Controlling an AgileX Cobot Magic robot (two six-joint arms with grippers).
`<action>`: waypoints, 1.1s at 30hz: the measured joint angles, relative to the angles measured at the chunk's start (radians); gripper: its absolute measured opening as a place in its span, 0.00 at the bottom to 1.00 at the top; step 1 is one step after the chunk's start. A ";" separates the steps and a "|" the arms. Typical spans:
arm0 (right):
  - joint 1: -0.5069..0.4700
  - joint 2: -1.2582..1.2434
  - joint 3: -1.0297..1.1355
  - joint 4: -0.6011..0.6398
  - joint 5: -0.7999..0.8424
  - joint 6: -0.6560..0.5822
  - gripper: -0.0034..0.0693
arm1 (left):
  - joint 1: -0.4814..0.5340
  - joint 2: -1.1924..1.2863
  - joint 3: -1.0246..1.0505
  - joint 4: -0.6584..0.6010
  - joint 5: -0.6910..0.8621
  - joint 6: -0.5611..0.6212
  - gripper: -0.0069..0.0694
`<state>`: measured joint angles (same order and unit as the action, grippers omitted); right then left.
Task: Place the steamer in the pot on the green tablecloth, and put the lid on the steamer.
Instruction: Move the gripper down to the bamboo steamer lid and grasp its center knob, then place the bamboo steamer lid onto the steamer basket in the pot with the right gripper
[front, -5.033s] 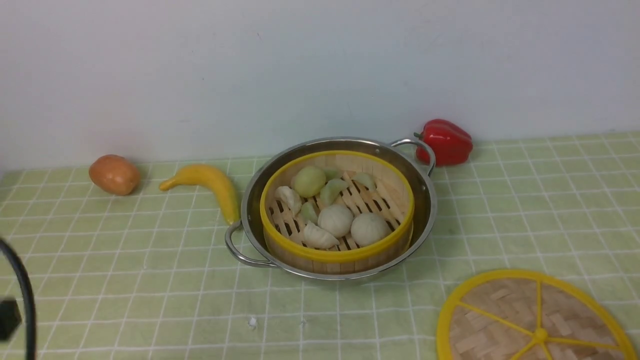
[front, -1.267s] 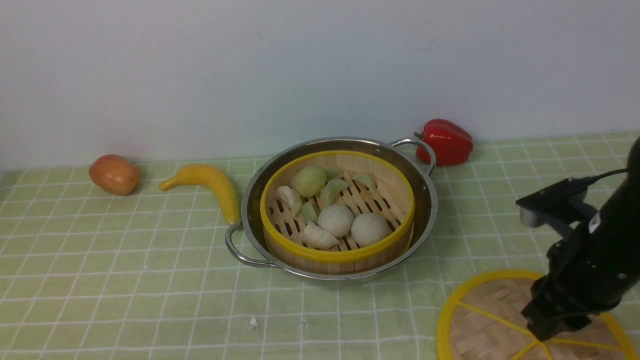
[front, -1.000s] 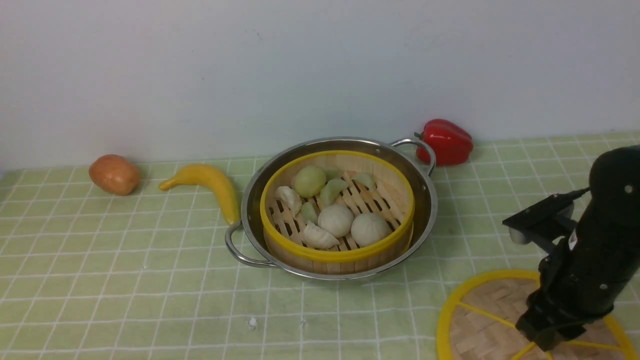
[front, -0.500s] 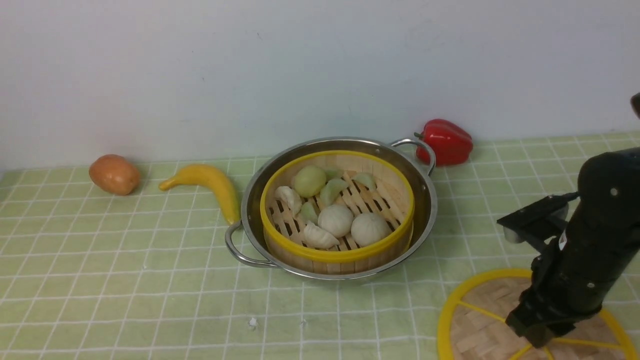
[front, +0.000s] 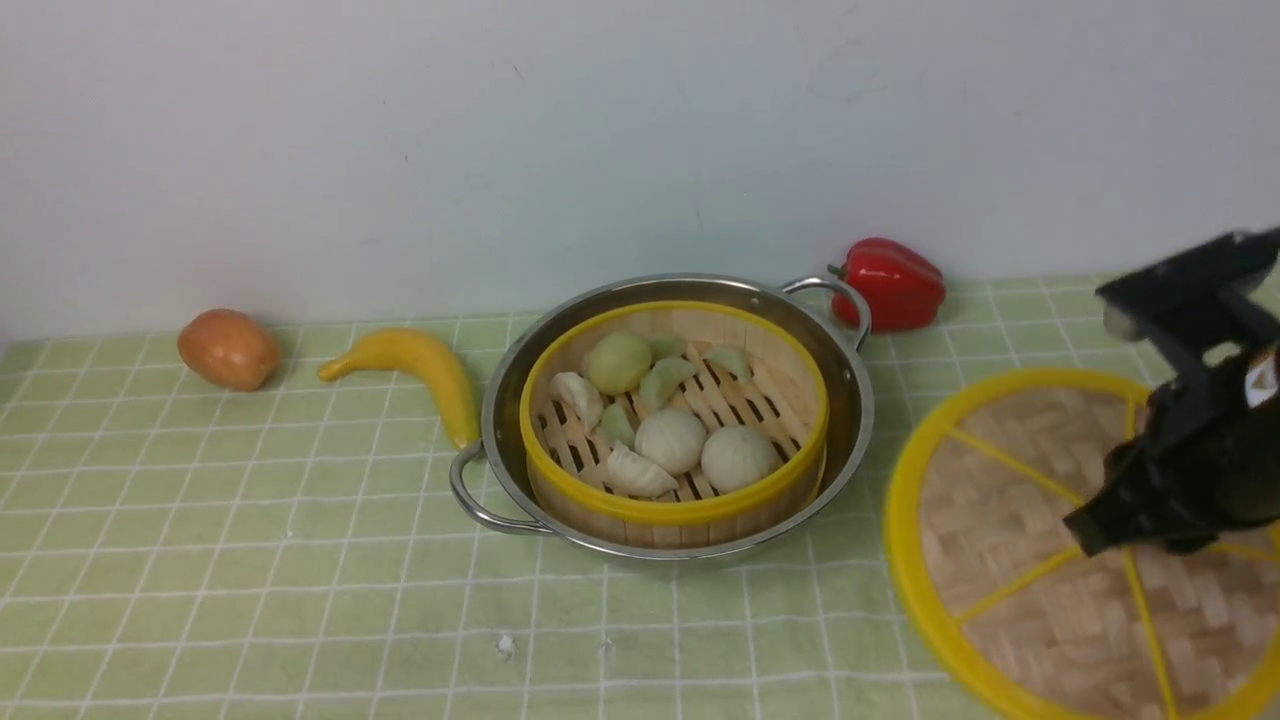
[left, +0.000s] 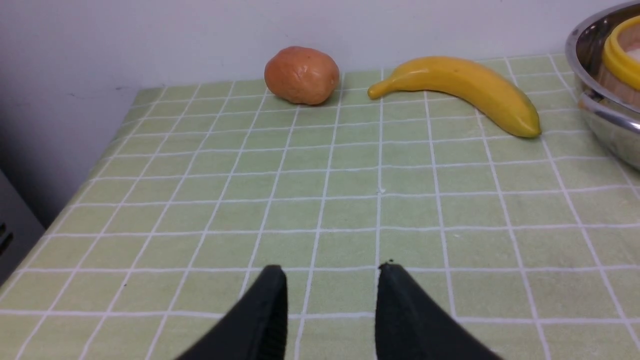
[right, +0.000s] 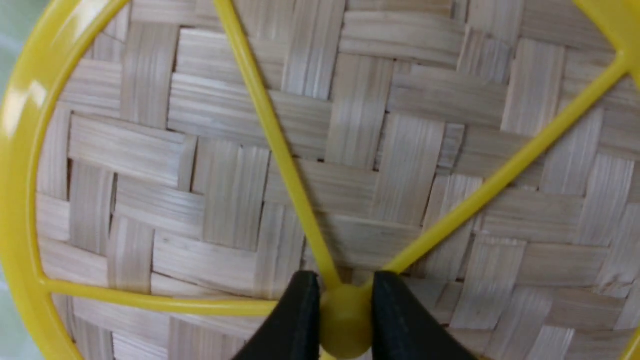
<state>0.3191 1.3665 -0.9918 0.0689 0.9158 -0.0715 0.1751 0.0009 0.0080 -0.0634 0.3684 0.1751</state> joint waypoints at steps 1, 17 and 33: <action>0.010 -0.008 -0.021 0.041 -0.015 -0.051 0.25 | 0.000 0.000 0.000 0.000 0.000 0.000 0.41; 0.217 0.453 -0.619 0.184 -0.069 -0.327 0.25 | 0.000 -0.001 0.000 0.000 0.000 0.000 0.41; 0.218 0.679 -0.856 0.154 0.048 -0.319 0.25 | 0.000 -0.001 0.000 0.000 0.000 0.000 0.41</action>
<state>0.5371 2.0459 -1.8477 0.2228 0.9643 -0.3906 0.1751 -0.0004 0.0080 -0.0634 0.3684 0.1754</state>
